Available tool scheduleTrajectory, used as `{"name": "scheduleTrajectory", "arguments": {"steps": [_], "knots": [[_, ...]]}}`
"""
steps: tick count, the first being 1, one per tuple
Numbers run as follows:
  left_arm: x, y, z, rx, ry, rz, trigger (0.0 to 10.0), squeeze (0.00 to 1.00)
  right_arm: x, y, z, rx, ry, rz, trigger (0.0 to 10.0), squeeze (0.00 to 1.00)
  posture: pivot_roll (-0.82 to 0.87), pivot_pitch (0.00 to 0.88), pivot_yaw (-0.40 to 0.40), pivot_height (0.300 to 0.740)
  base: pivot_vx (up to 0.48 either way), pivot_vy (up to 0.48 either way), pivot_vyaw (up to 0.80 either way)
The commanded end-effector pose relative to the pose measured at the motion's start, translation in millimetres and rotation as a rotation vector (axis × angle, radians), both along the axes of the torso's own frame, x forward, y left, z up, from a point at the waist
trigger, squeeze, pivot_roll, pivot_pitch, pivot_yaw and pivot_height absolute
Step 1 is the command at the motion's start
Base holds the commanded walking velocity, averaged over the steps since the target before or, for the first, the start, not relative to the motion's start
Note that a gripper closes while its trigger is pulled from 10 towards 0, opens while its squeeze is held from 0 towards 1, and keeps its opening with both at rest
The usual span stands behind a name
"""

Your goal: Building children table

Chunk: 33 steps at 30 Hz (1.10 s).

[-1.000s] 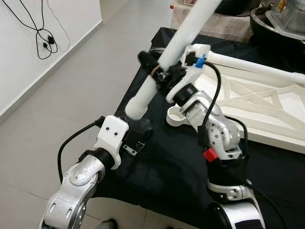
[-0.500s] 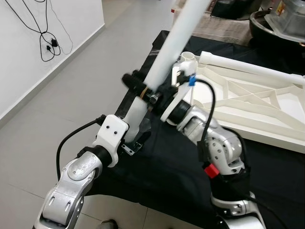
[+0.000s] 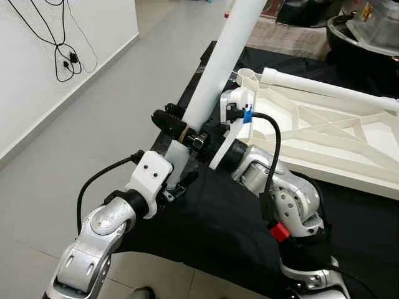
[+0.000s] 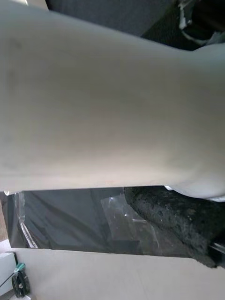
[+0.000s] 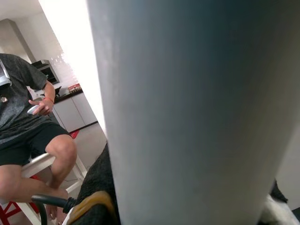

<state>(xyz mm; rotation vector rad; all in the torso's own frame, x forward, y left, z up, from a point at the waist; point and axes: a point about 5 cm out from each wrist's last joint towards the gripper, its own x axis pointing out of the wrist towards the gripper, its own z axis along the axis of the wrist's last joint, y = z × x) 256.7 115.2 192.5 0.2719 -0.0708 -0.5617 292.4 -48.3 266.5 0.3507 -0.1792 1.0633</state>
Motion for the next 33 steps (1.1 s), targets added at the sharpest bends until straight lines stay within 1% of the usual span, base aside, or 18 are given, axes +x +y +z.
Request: {"name": "scheduleTrajectory", "arguments": {"steps": [1, 7, 8, 9, 10, 12, 14, 15, 18, 19, 22, 24, 26, 28, 30, 31, 32, 33], "knots": [[-1.2, -0.9, -10, 0.013, 0.037, -0.006, 0.0, 0.0, -4.8, 0.7, 3, 0.009, -0.016, 0.024, 10.0, 0.0, 0.1, 0.133, -0.04, 0.74, 0.0, 0.0, 0.0], [-1.8, -1.5, -12, 0.03, 0.039, -0.011, 0.0, 0.0, -6.0, 1.2, 4, 0.003, -0.024, 0.026, 10.0, 0.0, 0.1, 0.132, -0.041, 0.74, 0.0, 0.0, 0.0], [-2.2, -2.6, -13, 0.03, 0.05, -0.013, 8.7, 0.0, -2.6, -0.6, 4, 0.014, -0.026, 0.009, 10.0, 0.0, 0.1, 0.129, -0.044, 0.74, 0.0, 0.0, 0.0], [-3.3, -3.1, -13, 0.026, 0.056, -0.015, 10.0, 0.0, 2.0, -3.7, 4, 0.017, -0.036, -0.015, 10.0, 1.0, 0.11, 0.131, -0.043, 0.74, 0.0, 0.0, 0.0], [-4.1, -3.4, -12, 0.024, 0.06, -0.016, 10.0, 0.0, 5.2, -5.9, 3, 0.019, -0.045, -0.031, 10.0, 1.0, 0.11, 0.131, -0.043, 0.74, 0.0, 0.0, 0.0], [-7.4, -2.9, -11, 0.02, 0.06, -0.023, 10.0, 0.0, 8.0, -11.0, 2, 0.004, -0.062, -0.016, 10.0, 1.0, 0.11, 0.129, -0.046, 0.74, 0.0, 0.0, 0.0], [-7.4, -2.9, -11, 0.02, 0.06, -0.023, 10.0, 0.0, 8.0, -11.0, 2, 0.004, -0.062, -0.016, 10.0, 1.0, 0.11, 0.129, -0.046, 0.74, 0.0, 0.0, 0.0], [-14.6, -1.3, -12, 0.017, 0.082, -0.054, 10.0, 0.0, 13.1, -19.1, 3, -0.017, -0.067, 0.019, 10.0, 1.0, 0.12, 0.134, -0.043, 0.74, 0.0, 0.0, 0.0], [-18.6, -0.4, -13, 0.003, 0.105, -0.07, 10.0, 0.0, 14.3, -23.8, 4, -0.027, -0.066, 0.071, 10.0, 1.0, 0.12, 0.134, -0.043, 0.74, 0.0, 0.0, 0.0], [-21.3, -1.0, -12, -0.008, 0.112, -0.096, 10.0, 0.0, 12.7, -25.5, 3, -0.051, -0.067, 0.128, 10.0, 0.0, 0.12, 0.135, -0.04, 0.74, 0.0, 0.0, 0.0], [-25.6, -2.1, -10, -0.025, 0.123, -0.136, 10.0, 0.0, 10.2, -28.6, 2, -0.084, -0.067, 0.215, 10.0, 0.0, 0.12, 0.135, -0.04, 0.74, 0.0, 0.0, 0.0], [-32.9, -6.4, -6, -0.085, 0.169, -0.215, 10.0, 0.0, 0.4, -31.3, -2, -0.079, -0.065, 0.429, 10.0, 0.0, 0.13, 0.139, -0.036, 0.74, 0.0, 0.0, 0.0], [-33.8, -6.9, -6, -0.092, 0.175, -0.224, 10.0, 0.0, -0.3, -31.8, -2, -0.078, -0.067, 0.454, 10.0, 0.0, 0.13, 0.139, -0.036, 0.74, 0.0, 0.0, 0.0], [-43.7, -11.1, -7, -0.114, 0.212, -0.289, 10.0, 0.0, -1.1, -36.2, 0, -0.05, -0.08, 0.531, 10.0, 0.0, 0.13, 0.14, -0.036, 0.74, 0.0, 0.0, 0.0], [-53.3, -14.8, -8, -0.144, 0.259, -0.351, 10.0, 0.0, -0.2, -39.1, 2, -0.025, -0.087, 0.574, 10.0, 0.0, 0.14, 0.144, -0.037, 0.74, 0.0, 0.0, 0.0], [-53.3, -14.8, -8, -0.144, 0.259, -0.351, 10.0, 0.0, -0.2, -39.1, 2, -0.025, -0.087, 0.574, 10.0, 0.0, 0.14, 0.144, -0.037, 0.74, 0.0, 0.0, 0.0], [-56.8, -16.0, -9, -0.16, 0.28, -0.374, 10.0, 0.0, 0.8, -39.6, 3, -0.016, -0.087, 0.58, 10.0, 0.0, 0.14, 0.144, -0.037, 0.74, 0.0, 0.0, 0.0], [-60.9, -17.8, -9, -0.212, 0.317, -0.399, 10.0, 0.0, 1.1, -39.9, 3, -0.007, -0.086, 0.596, 10.0, 0.0, 0.13, 0.146, -0.035, 0.74, 0.0, 0.0, 0.0]]}}
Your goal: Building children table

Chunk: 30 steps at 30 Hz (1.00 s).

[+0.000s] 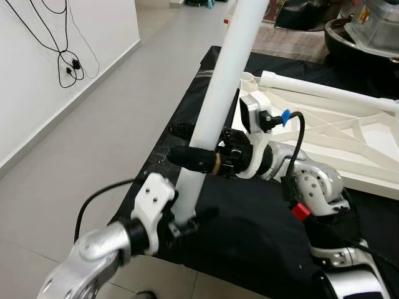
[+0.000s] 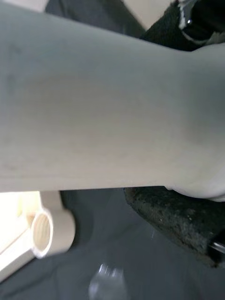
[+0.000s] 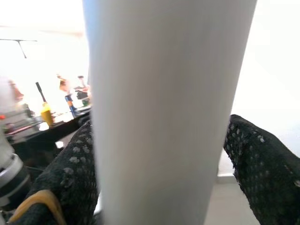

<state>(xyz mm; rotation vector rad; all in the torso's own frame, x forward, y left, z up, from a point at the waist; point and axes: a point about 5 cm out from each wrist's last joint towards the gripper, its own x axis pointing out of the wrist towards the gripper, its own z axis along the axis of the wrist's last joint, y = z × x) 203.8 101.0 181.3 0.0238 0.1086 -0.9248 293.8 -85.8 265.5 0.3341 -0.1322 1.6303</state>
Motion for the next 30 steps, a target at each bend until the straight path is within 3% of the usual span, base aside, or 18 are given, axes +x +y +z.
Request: {"name": "scheduleTrajectory", "arguments": {"steps": [1, 5, 14, 21, 30], "knots": [[-10.6, -4.8, 2, -0.086, 0.073, -0.066, 10.0, 0.0, -0.3, -2.6, 5, 0.035, 0.002, 0.051, 10.0, 0.0, 0.13, 0.146, -0.035, 0.74, 0.0, 0.0, 0.0], [-20.7, -8.3, -1, -0.139, 0.155, -0.114, 10.0, 0.0, -0.7, -1.6, 4, 0.03, -0.003, 0.102, 10.0, 0.0, 0.13, 0.15, -0.031, 0.74, 0.0, 0.0, 0.0], [-29.4, -4.9, -4, -0.13, 0.205, -0.157, 10.0, 0.0, -5.0, 1.6, 0, 0.006, -0.004, 0.182, 10.0, 0.0, 0.13, 0.153, -0.032, 0.74, 0.0, 0.0, 0.0], [-34.9, 4.6, -8, -0.086, 0.256, -0.196, 10.0, 0.0, -18.3, 6.9, -8, -0.037, 0.011, 0.269, 10.0, 0.0, 0.13, 0.154, -0.03, 0.74, 0.0, 0.0, 0.0], [-38.1, 6.7, -9, -0.061, 0.268, -0.218, 10.0, 0.0, -22.0, 7.5, -10, -0.055, 0.012, 0.296, 10.0, 0.0, 0.13, 0.154, -0.03, 0.74, 0.0, 0.0, 0.0]]}}
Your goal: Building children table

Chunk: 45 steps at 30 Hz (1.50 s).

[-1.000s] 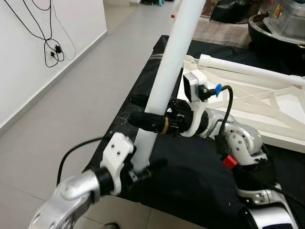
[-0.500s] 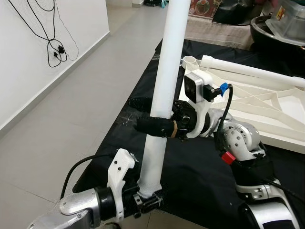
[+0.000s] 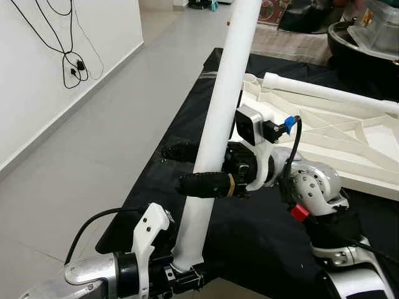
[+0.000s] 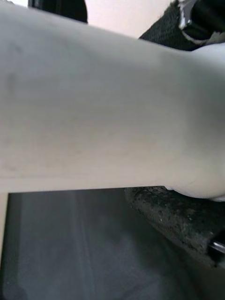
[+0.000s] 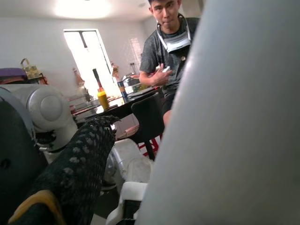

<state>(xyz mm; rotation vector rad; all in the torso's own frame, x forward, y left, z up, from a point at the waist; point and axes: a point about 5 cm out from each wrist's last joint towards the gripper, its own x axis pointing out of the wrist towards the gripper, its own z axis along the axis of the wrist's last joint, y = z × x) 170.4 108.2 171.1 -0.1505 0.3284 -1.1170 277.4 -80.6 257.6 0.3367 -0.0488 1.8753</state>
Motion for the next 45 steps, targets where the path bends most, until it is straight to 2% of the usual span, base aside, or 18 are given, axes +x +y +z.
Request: {"name": "scheduleTrajectory", "arguments": {"steps": [1, 3, 5, 15, 16, 19, 20, 29, 35, 36, 45], "knots": [[-4.7, -0.5, 1, -0.002, 0.001, -0.029, 10.0, 0.0, -5.6, 2.2, -2, -0.012, 0.001, 0.046, 10.0, 0.0, 0.13, 0.154, -0.03, 0.74, 0.0, 0.0, 0.0], [-4.7, -0.4, 1, -0.002, 0.001, -0.03, 10.0, 0.0, -5.7, 2.2, -2, -0.012, 0.001, 0.046, 10.0, 0.0, 0.13, 0.154, -0.03, 0.74, 0.0, 0.0, 0.0], [-8.6, -4.2, -1, 0.011, 0.004, -0.06, 10.0, 0.0, -14.0, 9.1, -5, -0.015, 0.041, 0.094, 10.0, 0.0, 0.13, 0.154, -0.03, 0.74, 0.0, 0.0, 0.0], [-8.6, -3.7, -4, 0.037, -0.003, -0.077, 10.0, 0.0, -23.1, 16.0, -5, -0.01, 0.081, 0.152, 10.0, 0.0, 0.12, 0.148, -0.029, 0.74, 0.0, 0.0, 0.0], [-9.0, -3.7, -5, 0.038, -0.002, -0.078, 10.0, 0.0, -24.1, 16.3, -6, -0.011, 0.084, 0.156, 2.2, 0.0, 0.12, 0.147, -0.029, 0.74, 0.0, 0.0, 0.0], [-9.2, -3.7, -5, 0.04, -0.002, -0.078, 10.0, 0.0, -24.9, 16.4, -6, -0.012, 0.087, 0.159, 2.2, 0.0, 0.12, 0.144, -0.029, 0.74, 0.0, 0.0, 0.0], [-9.4, -3.7, -5, 0.039, 0.0, -0.078, 10.0, 0.0, -25.4, 16.5, -6, -0.013, 0.089, 0.161, 0.0, 0.0, 0.12, 0.145, -0.028, 0.74, 0.0, 0.0, 0.0], [-9.6, -3.1, -6, 0.035, 0.001, -0.07, 10.0, 0.0, -27.4, 15.5, -7, -0.029, 0.08, 0.159, 0.0, 0.0, 0.12, 0.135, -0.03, 0.74, 0.0, 0.0, 0.0], [-9.6, -3.9, -10, 0.064, 0.02, -0.064, 10.0, 0.0, -26.7, 13.6, -8, -0.03, 0.084, 0.147, 0.0, 0.0, 0.12, 0.128, -0.032, 0.74, 0.0, 0.0, 0.0], [-9.9, -3.4, -11, 0.068, 0.019, -0.061, 10.0, 1.0, -25.6, 13.1, -7, -0.029, 0.082, 0.139, 0.0, 0.0, 0.12, 0.125, -0.032, 0.74, 0.0, 0.0, 0.0], [-8.3, 1.1, -13, 0.079, 0.013, -0.024, 10.0, 1.0, -15.8, 7.6, -2, -0.022, 0.06, 0.087, 0.0, 0.0, 0.12, 0.126, -0.035, 0.74, 0.0, 0.0, 0.0]]}}
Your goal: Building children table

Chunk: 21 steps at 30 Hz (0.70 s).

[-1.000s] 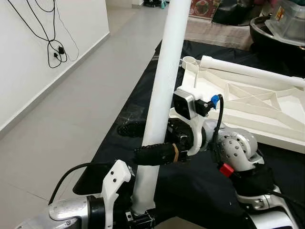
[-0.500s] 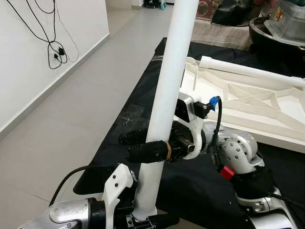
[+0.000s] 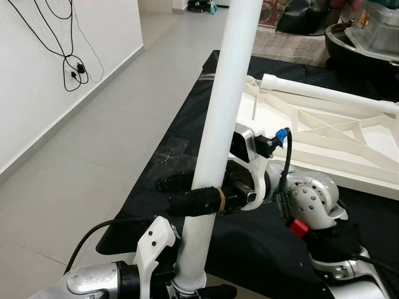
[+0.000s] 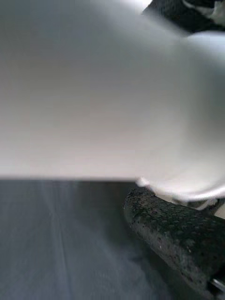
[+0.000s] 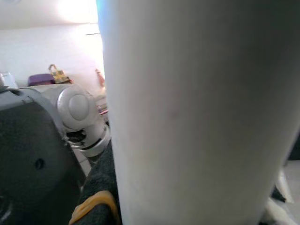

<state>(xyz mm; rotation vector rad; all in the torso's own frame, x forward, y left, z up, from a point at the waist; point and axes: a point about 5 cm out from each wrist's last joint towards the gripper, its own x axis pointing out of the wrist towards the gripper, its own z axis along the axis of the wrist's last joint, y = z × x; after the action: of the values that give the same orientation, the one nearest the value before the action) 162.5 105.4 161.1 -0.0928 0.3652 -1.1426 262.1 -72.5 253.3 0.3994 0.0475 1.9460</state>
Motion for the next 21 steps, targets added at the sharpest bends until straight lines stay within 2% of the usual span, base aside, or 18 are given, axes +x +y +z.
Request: {"name": "scheduleTrajectory", "arguments": {"steps": [1, 4, 5, 6, 7, 9, 10, 12, 13, 16, 21], "knots": [[5.1, 9.3, -4, 0.058, -0.023, 0.066, 10.0, 1.0, 11.6, -8.9, 7, 0.011, -0.04, -0.071, 0.0, 0.0, 0.12, 0.129, -0.037, 0.74, 0.0, 0.0, 0.0], [6.9, 11.2, -5, 0.071, -0.034, 0.082, 10.0, 1.0, 15.8, -12.2, 8, 0.013, -0.045, -0.096, 0.0, 0.0, 0.12, 0.129, -0.037, 0.74, 0.0, 0.0, 0.0], [9.1, 14.0, -5, 0.079, -0.04, 0.104, 10.0, 0.84, 22.0, -16.8, 10, 0.013, -0.053, -0.135, 0.0, 0.0, 0.12, 0.13, -0.036, 0.74, 0.0, 0.0, 0.0], [11.0, 16.8, -4, 0.088, -0.05, 0.126, 10.0, 0.0, 28.5, -21.9, 11, 0.01, -0.063, -0.18, 0.0, 0.0, 0.12, 0.131, -0.036, 0.74, 0.0, 0.0, 0.0], [11.0, 16.8, -4, 0.088, -0.05, 0.126, 10.0, 0.0, 28.5, -21.9, 11, 0.01, -0.063, -0.18, 0.0, 0.0, 0.12, 0.131, -0.036, 0.74, 0.0, 0.0, 0.0], [14.1, 22.0, -4, 0.096, -0.062, 0.17, 10.0, 0.0, 42.6, -33.2, 13, -0.003, -0.079, -0.279, 0.0, 0.0, 0.12, 0.134, -0.039, 0.74, 0.0, 0.0, 0.0], [14.1, 22.0, -4, 0.096, -0.062, 0.17, 10.0, 0.0, 42.6, -33.2, 13, -0.003, -0.079, -0.279, 0.0, 0.0, 0.12, 0.134, -0.039, 0.74, 0.0, 0.0, 0.0], [15.1, 25.2, -4, 0.099, -0.059, 0.2, 10.0, 0.0, 57.3, -46.0, 16, -0.007, -0.088, -0.386, 0.0, 0.0, 0.13, 0.132, -0.043, 0.74, 0.0, 0.0, 0.0], [15.1, 25.2, -4, 0.099, -0.059, 0.2, 10.0, 0.0, 57.3, -46.0, 16, -0.007, -0.088, -0.386, 0.0, 0.0, 0.13, 0.132, -0.043, 0.74, 0.0, 0.0, 0.0], [13.3, 27.7, -10, 0.112, -0.053, 0.246, 10.0, 0.0, 82.5, -63.5, 29, 0.029, -0.101, -0.594, 0.0, 0.0, 0.13, 0.136, -0.042, 0.74, 0.0, 0.0, 0.0], [12.2, 26.9, -13, 0.118, -0.06, 0.264, 10.0, 0.0, 93.6, -69.2, 36, 0.05, -0.101, -0.691, 0.0, 0.0, 0.13, 0.137, -0.043, 0.74, 0.0, 0.0, 0.0]]}}
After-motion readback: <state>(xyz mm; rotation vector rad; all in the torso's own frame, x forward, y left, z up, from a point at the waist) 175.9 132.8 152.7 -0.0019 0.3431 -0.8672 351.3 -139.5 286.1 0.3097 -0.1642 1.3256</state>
